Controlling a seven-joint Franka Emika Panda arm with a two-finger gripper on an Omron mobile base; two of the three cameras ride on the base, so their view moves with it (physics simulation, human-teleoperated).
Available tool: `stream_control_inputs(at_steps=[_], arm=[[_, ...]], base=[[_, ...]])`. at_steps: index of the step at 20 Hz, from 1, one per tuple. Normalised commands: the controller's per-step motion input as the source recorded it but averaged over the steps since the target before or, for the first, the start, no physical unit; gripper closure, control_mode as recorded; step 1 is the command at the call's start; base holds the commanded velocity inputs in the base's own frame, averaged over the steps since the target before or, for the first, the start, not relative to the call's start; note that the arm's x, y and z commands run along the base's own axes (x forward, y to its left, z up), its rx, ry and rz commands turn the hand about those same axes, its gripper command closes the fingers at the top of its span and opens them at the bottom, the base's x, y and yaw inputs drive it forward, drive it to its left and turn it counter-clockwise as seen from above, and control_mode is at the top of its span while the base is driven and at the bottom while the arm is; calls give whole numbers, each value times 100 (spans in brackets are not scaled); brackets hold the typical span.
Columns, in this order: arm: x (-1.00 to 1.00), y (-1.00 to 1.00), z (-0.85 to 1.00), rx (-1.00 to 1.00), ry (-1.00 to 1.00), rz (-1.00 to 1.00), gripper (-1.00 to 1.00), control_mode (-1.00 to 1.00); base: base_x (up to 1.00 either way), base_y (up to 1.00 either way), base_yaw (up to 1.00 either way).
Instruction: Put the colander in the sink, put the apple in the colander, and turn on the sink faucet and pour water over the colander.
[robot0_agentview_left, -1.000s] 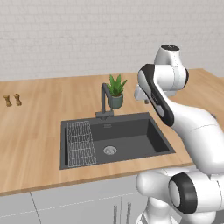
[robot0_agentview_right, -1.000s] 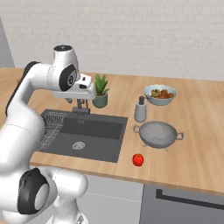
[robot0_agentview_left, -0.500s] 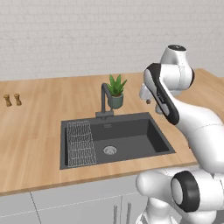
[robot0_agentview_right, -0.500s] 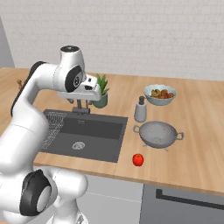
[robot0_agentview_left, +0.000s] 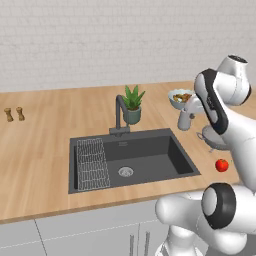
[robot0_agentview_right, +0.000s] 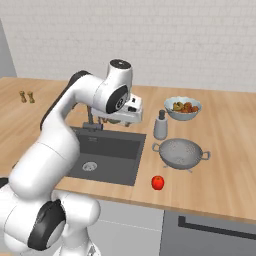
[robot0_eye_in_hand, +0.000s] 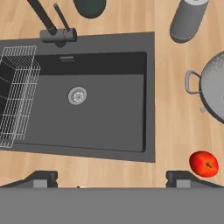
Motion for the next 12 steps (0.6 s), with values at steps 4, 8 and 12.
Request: stream_control_inputs(at_steps=[4,8,12], arm=[[-3,-72,-13,9,0,1,-100,-100],[0,-61,-15,7,0,0,-100,-100],[0,-59,-20,0,0,0,-100,-100]], base=[[0,0,0],[0,0,0],[0,0,0]])
